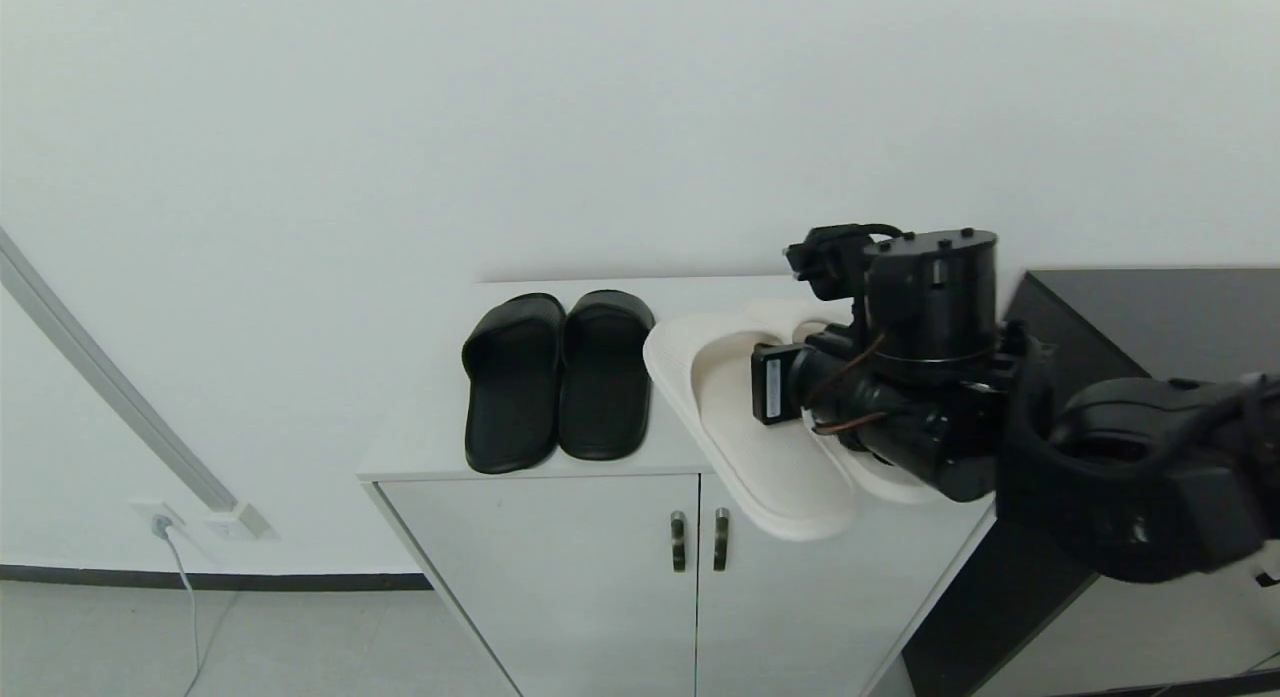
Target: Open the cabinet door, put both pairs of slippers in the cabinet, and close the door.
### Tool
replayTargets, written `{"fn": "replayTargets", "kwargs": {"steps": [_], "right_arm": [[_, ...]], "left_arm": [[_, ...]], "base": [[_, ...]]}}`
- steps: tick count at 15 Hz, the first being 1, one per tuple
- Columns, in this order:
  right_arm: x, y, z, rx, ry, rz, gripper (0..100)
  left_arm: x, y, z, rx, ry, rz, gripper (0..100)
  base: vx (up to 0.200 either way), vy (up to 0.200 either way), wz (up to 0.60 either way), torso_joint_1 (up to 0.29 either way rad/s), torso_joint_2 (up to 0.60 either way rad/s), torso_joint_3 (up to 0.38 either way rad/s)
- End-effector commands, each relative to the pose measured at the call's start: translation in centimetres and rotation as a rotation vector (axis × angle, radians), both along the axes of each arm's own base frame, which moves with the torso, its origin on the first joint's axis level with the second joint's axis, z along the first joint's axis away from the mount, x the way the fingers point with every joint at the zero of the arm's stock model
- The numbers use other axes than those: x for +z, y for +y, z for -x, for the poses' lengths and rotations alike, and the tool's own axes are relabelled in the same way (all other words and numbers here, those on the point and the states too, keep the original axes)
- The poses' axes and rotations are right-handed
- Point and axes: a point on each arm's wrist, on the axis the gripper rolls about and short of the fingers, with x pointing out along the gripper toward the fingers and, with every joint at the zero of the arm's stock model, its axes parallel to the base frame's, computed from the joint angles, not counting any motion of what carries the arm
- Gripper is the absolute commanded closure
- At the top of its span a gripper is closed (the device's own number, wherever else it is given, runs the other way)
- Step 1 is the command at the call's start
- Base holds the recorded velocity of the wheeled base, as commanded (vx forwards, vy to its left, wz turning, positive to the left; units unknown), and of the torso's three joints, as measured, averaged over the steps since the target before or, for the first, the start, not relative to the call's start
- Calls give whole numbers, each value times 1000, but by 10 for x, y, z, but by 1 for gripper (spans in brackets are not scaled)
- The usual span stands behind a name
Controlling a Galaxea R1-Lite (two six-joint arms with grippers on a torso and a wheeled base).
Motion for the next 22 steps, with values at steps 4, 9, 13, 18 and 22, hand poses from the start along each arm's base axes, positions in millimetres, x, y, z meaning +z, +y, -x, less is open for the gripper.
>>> {"fn": "replayTargets", "kwargs": {"steps": [4,9,13,18,22], "right_arm": [[15,-46,60,189,-4,-41,100],[12,-44,64,230,7,-36,100],[8,-43,65,239,19,-28,100],[6,-43,65,235,21,-23,100],[5,-44,66,236,26,-20,100]], "left_arm": [[0,0,0,0,1,0,100],[0,0,0,0,0,0,100],[0,0,0,-1,1,0,100],[0,0,0,-1,1,0,100],[0,0,0,0,0,0,100]], "base": [[0,0,0,0,0,0],[0,0,0,0,0,0],[0,0,0,0,0,0],[0,0,0,0,0,0],[-200,0,0,7,2,4]]}}
